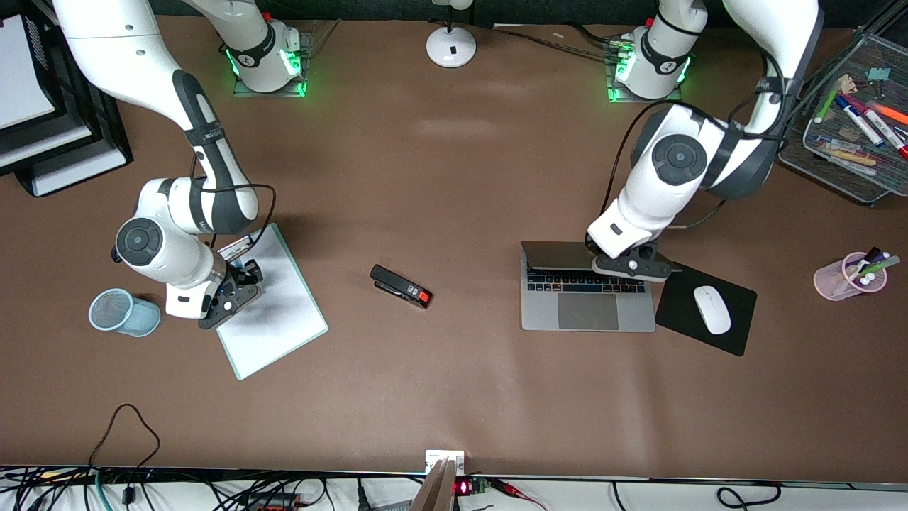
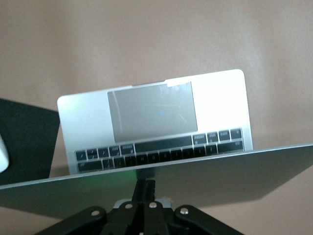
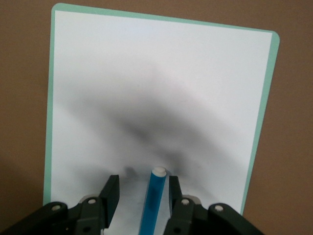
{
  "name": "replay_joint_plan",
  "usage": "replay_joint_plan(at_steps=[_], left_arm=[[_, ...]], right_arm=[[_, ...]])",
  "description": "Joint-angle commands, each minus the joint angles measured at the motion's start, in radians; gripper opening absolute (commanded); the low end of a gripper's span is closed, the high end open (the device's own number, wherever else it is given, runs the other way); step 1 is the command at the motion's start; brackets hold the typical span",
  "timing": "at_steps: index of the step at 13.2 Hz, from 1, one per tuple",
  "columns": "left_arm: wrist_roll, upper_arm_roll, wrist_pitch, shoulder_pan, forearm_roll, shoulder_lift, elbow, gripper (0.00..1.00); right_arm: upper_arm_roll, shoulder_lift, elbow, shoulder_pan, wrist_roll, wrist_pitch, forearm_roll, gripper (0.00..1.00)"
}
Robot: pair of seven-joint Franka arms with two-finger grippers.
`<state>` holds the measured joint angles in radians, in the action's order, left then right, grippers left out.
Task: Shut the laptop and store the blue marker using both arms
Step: 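Push the laptop lid down with the left gripper while the right gripper holds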
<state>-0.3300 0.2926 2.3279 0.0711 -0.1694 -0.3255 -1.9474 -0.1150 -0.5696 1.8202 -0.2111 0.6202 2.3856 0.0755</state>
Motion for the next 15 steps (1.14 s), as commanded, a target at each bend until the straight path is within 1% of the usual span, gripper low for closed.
replay_joint_plan(at_steps=[1,3,7,9,11,13,15], left_arm=[[-0.014,-0.012,0.062,-0.008,-0.032,-0.067,0.039,0.0],[-0.008,-0.013,0.105,-0.005,-0.032,-0.09,0.042,0.0],[-0.004,-0.015,0.117,-0.011,-0.035,-0.176,0.109,0.0],[-0.011,-0.015,0.117,-0.008,-0.085,-0.21,0.14,0.0],[-0.014,-0.015,0.125,-0.008,-0.098,-0.247,0.162,0.0],[-0.02,-0.015,0.183,-0.008,-0.098,-0.288,0.165,0.0],[-0.021,-0.016,0.246,-0.008,-0.096,-0.331,0.166,0.0]], right_arm=[[0.0,-0.022,-0.036,0.001,0.03,-0.002,0.003,0.49],[0.0,-0.027,-0.036,-0.001,0.032,-0.002,0.003,0.49],[0.0,-0.027,-0.033,-0.001,0.068,-0.002,-0.002,0.52],[0.0,-0.027,-0.019,-0.007,0.072,0.004,0.0,0.51],[0.0,-0.027,-0.002,-0.005,0.073,0.021,-0.002,0.51],[0.0,-0.027,0.028,-0.004,0.088,0.072,-0.002,0.51],[0.0,-0.036,0.03,0.007,0.107,0.086,-0.002,0.49]])
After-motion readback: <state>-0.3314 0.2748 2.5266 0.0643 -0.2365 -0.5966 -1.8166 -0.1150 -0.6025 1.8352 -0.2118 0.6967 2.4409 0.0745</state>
